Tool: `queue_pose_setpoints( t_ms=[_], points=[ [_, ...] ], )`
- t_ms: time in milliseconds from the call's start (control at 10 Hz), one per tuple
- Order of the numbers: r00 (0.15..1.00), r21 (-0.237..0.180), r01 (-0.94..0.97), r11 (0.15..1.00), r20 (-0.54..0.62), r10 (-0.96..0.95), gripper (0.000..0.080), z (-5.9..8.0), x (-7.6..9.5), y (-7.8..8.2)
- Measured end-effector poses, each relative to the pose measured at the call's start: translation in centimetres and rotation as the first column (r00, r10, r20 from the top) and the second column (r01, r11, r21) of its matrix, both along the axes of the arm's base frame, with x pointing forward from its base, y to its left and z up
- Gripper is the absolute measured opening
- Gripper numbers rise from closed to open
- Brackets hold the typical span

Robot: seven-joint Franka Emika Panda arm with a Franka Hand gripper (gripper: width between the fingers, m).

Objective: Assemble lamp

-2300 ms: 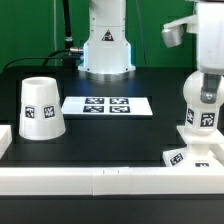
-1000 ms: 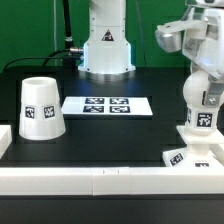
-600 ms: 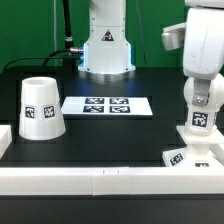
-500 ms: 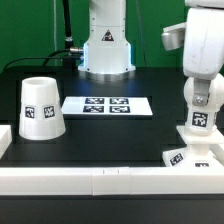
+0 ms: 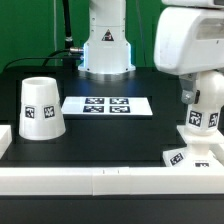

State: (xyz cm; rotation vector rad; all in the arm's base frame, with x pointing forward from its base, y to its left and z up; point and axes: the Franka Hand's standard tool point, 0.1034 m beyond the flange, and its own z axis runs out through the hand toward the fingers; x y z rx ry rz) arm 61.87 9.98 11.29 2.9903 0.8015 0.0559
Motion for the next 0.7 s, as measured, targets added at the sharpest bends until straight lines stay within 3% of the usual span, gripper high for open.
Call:
queue_pose_setpoints(
  t_ms=[300,700],
  points=[
    [0.943,0.042,0.332,0.942,0.002,-0.332,0.0577,0.02,0.13,0.01],
    [0.836,0.060,0.548,0.835,-0.007,-0.548,0.0577,0.02,0.15,-0.04]
  ],
)
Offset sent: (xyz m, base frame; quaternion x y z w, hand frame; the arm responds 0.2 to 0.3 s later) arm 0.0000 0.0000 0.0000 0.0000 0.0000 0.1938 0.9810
